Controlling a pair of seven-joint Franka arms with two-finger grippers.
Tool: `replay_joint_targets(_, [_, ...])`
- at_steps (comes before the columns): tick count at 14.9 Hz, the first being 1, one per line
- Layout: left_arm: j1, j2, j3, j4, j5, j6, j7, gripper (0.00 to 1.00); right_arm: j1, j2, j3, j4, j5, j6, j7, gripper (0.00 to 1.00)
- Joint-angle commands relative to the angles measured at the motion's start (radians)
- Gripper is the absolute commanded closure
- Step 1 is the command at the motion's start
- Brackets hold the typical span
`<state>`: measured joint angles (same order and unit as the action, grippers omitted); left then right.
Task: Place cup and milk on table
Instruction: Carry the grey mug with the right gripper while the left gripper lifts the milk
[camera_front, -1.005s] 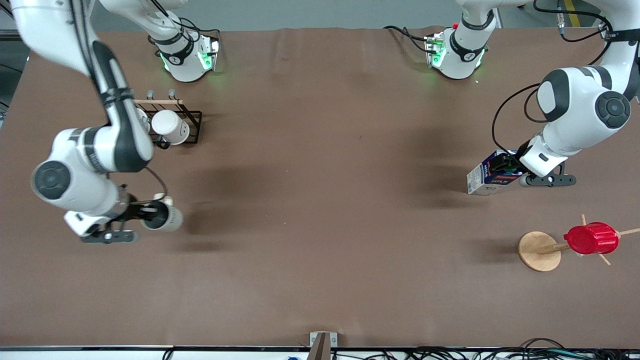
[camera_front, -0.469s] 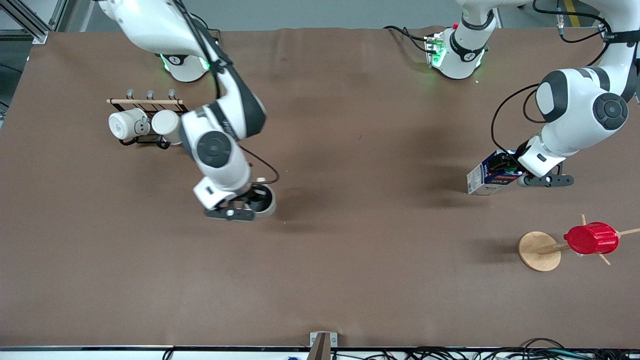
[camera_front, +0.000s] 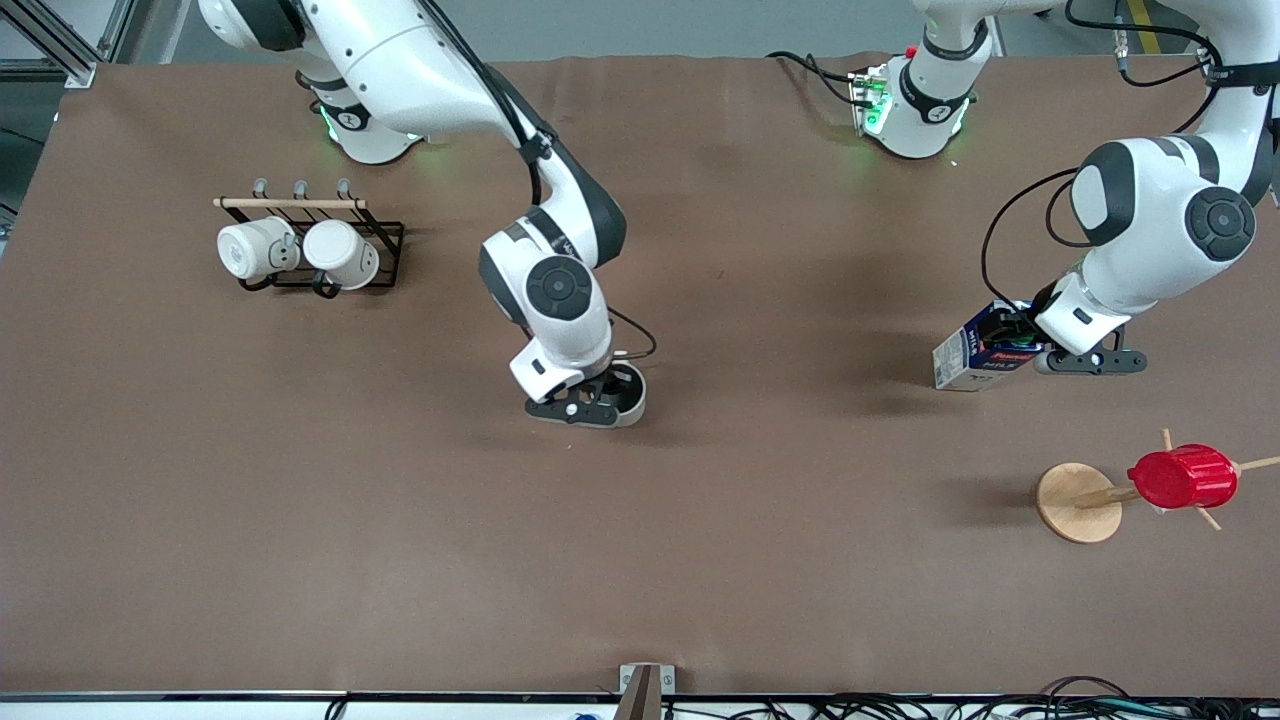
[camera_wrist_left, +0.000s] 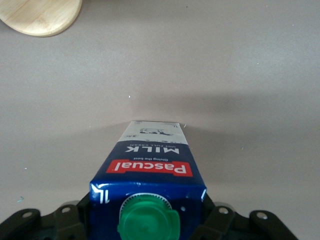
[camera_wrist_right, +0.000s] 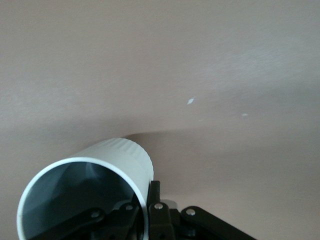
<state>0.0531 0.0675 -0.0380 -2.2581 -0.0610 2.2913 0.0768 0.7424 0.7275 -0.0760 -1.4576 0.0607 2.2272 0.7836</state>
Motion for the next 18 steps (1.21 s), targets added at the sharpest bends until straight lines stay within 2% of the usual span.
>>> replay_joint_targets(1, [0.002, -0.006, -0.003, 0.012, 0.001, 0.002, 0.015, 0.44, 0.020, 0.013, -0.005, 0.023, 0.016, 0.006, 0.017, 0.99])
replay_joint_targets(5, [-0.006, -0.009, -0.014, 0.049, 0.001, -0.010, 0.011, 0.44, 0.035, 0.027, -0.007, 0.022, 0.005, 0.006, 0.016, 0.97])
replay_joint_targets(6, [-0.006, -0.006, -0.032, 0.070, 0.000, -0.028, 0.006, 0.44, 0.037, 0.027, -0.007, 0.022, 0.004, 0.005, 0.014, 0.87])
replay_joint_targets(7, [-0.006, 0.000, -0.046, 0.093, 0.000, -0.042, -0.003, 0.44, 0.035, 0.026, -0.007, 0.022, 0.004, 0.002, 0.014, 0.47])
replay_joint_targets(8, [-0.012, 0.003, -0.057, 0.110, 0.000, -0.053, -0.009, 0.44, 0.040, 0.023, -0.008, 0.022, 0.002, 0.002, 0.017, 0.01])
replay_joint_targets(11, [-0.027, 0.044, -0.138, 0.185, 0.000, -0.058, -0.109, 0.44, 0.040, 0.017, -0.011, 0.025, -0.016, -0.001, 0.016, 0.00])
replay_joint_targets(13, [-0.029, 0.095, -0.233, 0.267, 0.000, -0.097, -0.222, 0.44, 0.026, -0.005, -0.021, 0.043, -0.016, -0.012, 0.013, 0.00])
replay_joint_targets(16, [-0.048, 0.199, -0.333, 0.414, 0.016, -0.189, -0.395, 0.44, 0.020, -0.078, -0.086, 0.046, -0.019, -0.064, -0.001, 0.00])
replay_joint_targets(18, [-0.140, 0.253, -0.336, 0.484, 0.059, -0.217, -0.541, 0.44, 0.011, -0.137, -0.135, 0.048, -0.019, -0.110, -0.030, 0.00])
